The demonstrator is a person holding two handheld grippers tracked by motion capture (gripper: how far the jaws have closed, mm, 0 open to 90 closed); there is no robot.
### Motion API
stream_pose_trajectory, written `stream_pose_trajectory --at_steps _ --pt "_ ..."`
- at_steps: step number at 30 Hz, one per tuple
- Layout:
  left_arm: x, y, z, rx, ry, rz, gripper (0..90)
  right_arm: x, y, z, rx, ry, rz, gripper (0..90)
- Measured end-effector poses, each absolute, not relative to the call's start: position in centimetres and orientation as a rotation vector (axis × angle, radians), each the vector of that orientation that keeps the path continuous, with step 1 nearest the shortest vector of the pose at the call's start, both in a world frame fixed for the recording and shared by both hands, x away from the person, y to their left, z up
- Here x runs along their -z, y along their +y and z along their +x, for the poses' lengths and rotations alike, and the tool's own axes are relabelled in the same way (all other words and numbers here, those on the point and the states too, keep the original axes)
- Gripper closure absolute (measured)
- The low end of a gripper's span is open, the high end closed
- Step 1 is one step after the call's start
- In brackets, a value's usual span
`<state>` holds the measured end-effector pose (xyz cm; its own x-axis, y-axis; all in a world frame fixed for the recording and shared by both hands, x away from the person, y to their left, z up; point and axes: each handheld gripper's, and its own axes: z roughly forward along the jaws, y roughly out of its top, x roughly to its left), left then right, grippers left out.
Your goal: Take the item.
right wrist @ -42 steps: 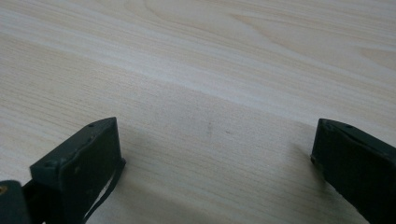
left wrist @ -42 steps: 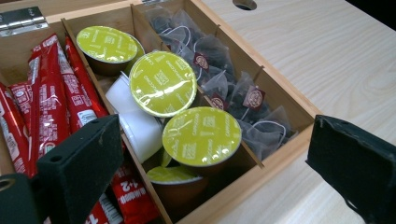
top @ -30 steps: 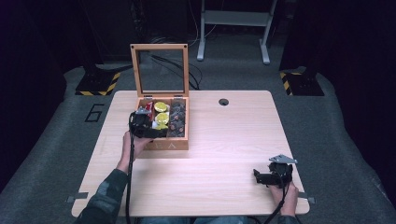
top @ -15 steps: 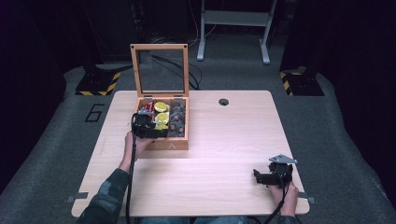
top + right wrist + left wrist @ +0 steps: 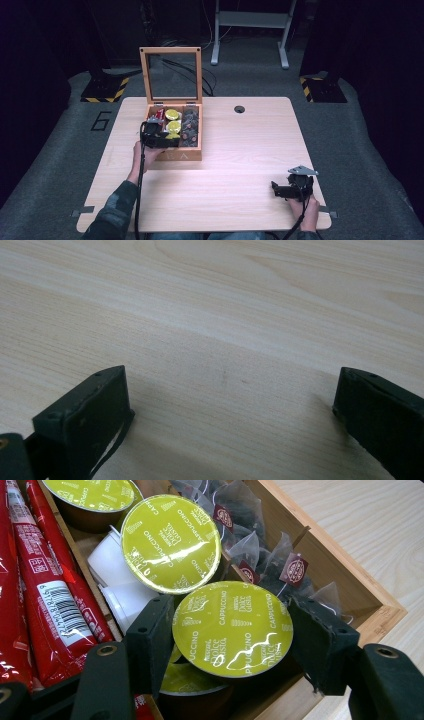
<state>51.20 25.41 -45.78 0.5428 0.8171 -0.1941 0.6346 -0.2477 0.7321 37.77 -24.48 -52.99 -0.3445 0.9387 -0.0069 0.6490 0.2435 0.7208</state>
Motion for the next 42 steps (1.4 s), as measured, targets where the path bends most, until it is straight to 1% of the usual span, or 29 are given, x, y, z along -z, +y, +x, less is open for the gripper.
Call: stream_pose_trajectory --at_steps 6,15,18,42 --pt "45.8 25.5 51.2 -0.267 1.179 1.989 37.3 53.0 -24.5 37.8 -0.88 2.08 1.45 0.9" --pt "45.8 25.5 51.2 -0.276 1.178 1.984 37.6 53.0 -24.5 37.8 -0.881 2.08 1.45 0.9" --pt "45.4 25.6 51.0 -0.304 1.16 1.973 37.7 53.0 -24.5 37.8 -0.881 2.08 1.45 0.9" --pt "43.6 25.8 49.5 -0.38 1.11 1.925 37.8 53.0 -24.5 37.8 -0.881 2.081 1.448 0.9"
